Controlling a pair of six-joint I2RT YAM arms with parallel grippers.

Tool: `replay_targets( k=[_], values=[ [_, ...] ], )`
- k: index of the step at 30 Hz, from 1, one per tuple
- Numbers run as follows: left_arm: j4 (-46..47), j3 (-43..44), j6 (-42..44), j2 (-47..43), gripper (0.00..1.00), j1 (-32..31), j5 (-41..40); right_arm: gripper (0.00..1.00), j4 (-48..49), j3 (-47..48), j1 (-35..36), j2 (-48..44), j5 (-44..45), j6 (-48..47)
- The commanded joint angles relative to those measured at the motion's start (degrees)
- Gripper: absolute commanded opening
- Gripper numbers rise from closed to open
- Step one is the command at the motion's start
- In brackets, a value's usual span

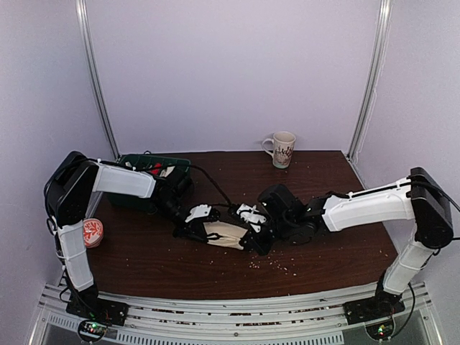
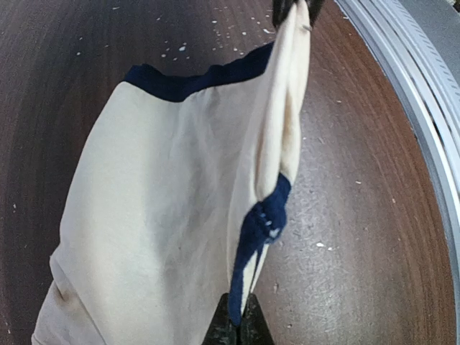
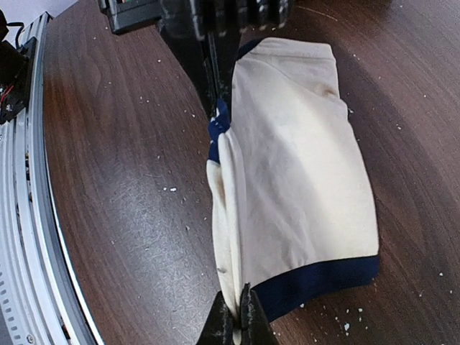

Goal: Roll the underwear
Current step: Fold the underwear at the center of the board.

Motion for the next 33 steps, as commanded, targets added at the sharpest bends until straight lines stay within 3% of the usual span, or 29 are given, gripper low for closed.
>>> replay_targets(
  k=[1,12,33],
  values=[
    [-4.5,0.7,4.6,-1.3,0.03,-1.1,0.3,0.0,-3.9,-1.4,0.0,-3.3,-0.1,1.2],
    [1.5,1.4,-3.6,-2.3,0.01,-0.9,0.5,0.0,-6.1,3.1,-1.1,3.9,3.5,4.0],
    [8.0,1.9,-11.0,-0.5,0.11,2.0,-2.9,0.0,-10.3,11.9,-6.9,10.5,5.2,2.4]
  ],
)
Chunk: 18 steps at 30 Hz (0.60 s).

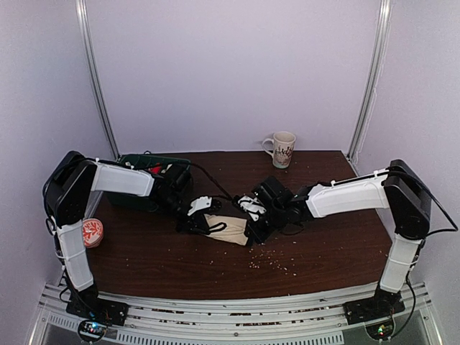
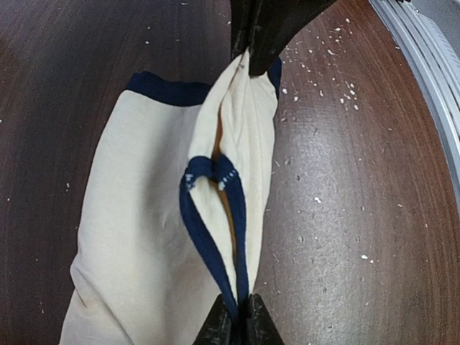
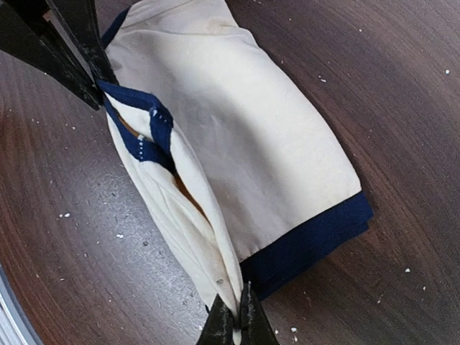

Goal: Roll the underwear
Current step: Fold the underwear at the center of the board.

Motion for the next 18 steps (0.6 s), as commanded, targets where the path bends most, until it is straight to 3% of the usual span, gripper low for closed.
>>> replay_targets(
  k=[1,4,6,18],
  values=[
    [2.3,1.8,-2.5,0.2,0.12,1.4,-1.0,0.0,-3.0,3.4,-1.1,1.7,1.2,-1.6],
    [3.0,2.4,-3.9,1.2,0.16,1.9,-2.0,0.0,-3.7,4.4,-1.4,2.1,0.0,-2.3],
    [2.8,2.7,-4.0,1.2,0.25,2.4,-1.6,0.0,-3.7,4.0,-1.4,1.6,-1.4,-2.6],
    [5.9,3.3,-7.8,1.9,0.24,3.1,-3.5,0.0,-4.5,6.3,-1.4,1.8,-2.3,-2.7]
  ],
)
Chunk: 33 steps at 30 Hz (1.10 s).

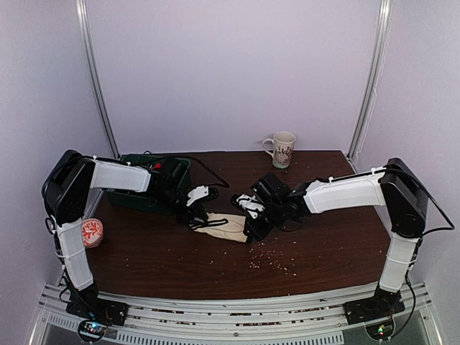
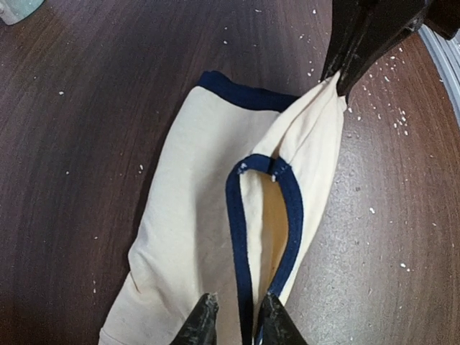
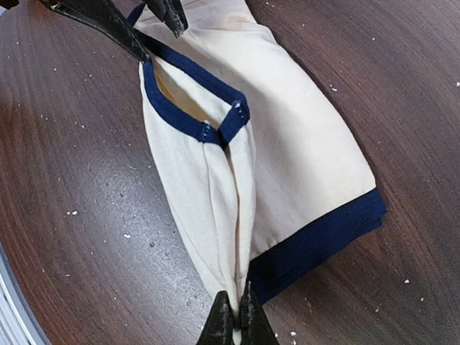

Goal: Roll the underwear
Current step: Fold the underwear at the center of the board.

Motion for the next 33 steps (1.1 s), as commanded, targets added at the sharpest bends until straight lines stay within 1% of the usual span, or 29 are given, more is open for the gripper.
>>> replay_targets(
  k=[1,3,7,10,16,18,21,25,26,27,30,32,33],
  values=[
    [2.1,1.9,-1.7,1.8,0.21,0.4,-1.3,0.0,-2.1,4.1,-0.2,0.6,0.7,-0.2],
    [2.0,2.0,-1.9,2.2,0.18,0.3,-2.2,0.0,-3.2,6.2,-0.2,1.8,2.4,-0.1],
    [2.6,2.1,-2.6,2.6,0.17,0.3,-4.1,0.0,-6.2,11.2,-0.4,5.5,4.9,-0.5],
    [3.9,1.6,-3.5,2.5,0.15,0.3,-5.8,0.0,-7.1,14.0,-1.0,8.0,6.0,-0.4],
    [10.6,-1.5,-7.3,-0.3,0.11,0.5,-10.3,0.0,-8.4,17.9,-3.2,12.8,6.1,-0.4],
    [12.5,-2.6,-8.3,-1.4,0.06,1.0,-11.5,0.0,-8.8,18.8,-3.7,13.9,5.3,-0.7],
    [14.6,-3.7,-9.6,-2.7,0.02,1.9,-12.4,0.0,-8.1,18.1,-3.8,13.2,3.7,-0.9],
    [15.4,-4.1,-9.7,-3.7,0.02,2.4,-13.5,0.0,-5.4,12.9,-3.7,8.7,2.1,0.7],
    [16.2,-4.4,-10.0,-3.9,0.03,2.4,-14.3,0.0,-5.0,11.6,-3.6,7.6,1.7,1.1],
    [16.8,-4.7,-10.4,-4.0,0.07,2.4,-15.0,0.0,-4.7,10.5,-3.5,6.6,1.4,1.3],
    [16.1,-4.3,-10.0,-3.7,0.23,2.4,-13.9,0.0,-5.0,7.8,-2.3,4.5,1.5,1.7],
    [14.8,-4.2,-8.4,-3.8,0.37,2.5,-11.1,0.0,-4.5,5.3,-1.1,2.6,2.0,2.0],
    [14.5,-4.2,-8.1,-3.9,0.42,2.5,-10.3,0.0,-3.9,4.0,-0.3,1.6,2.3,2.4]
  ],
)
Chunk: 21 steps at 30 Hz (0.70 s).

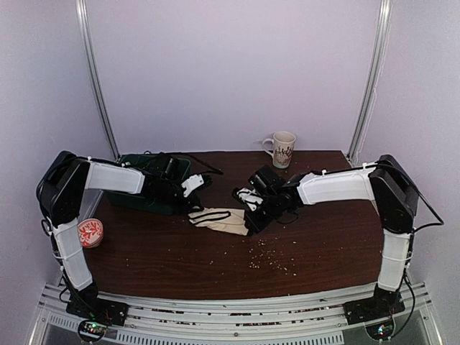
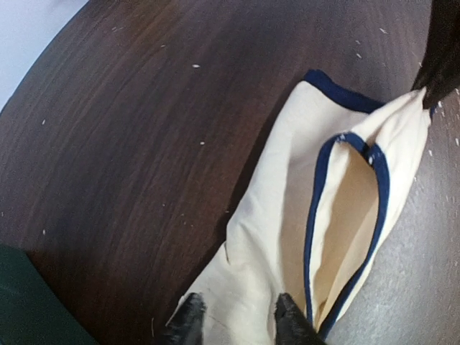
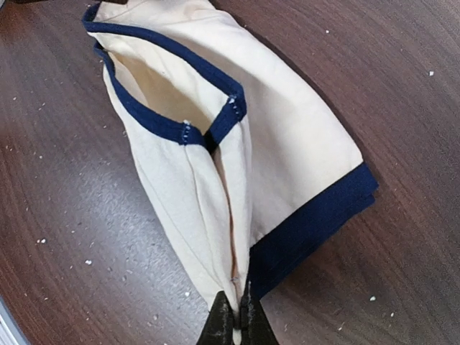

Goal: Roll the underwear
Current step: Fold the underwear at the center of the board.

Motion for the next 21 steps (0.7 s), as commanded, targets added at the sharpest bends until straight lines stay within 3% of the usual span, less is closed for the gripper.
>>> replay_targets(
  k=[1,12,21],
  values=[
    [0.1,-0.3,1.3,-1.4,0.46,0.4,3.3,0.0,1.6,-5.2,2.6,-5.0,0.5,1.9],
    [-7.6,3.5,6.2,2.9,0.49,-0.3,9.0,0.0,1.2,-11.6,14.0,-10.7,4.3,6.2],
    [-7.8,3.7,6.3,3.8,0.46,-1.7,6.6,0.0,-4.3,-5.0,9.7,-7.5,10.2,4.9]
  ],
)
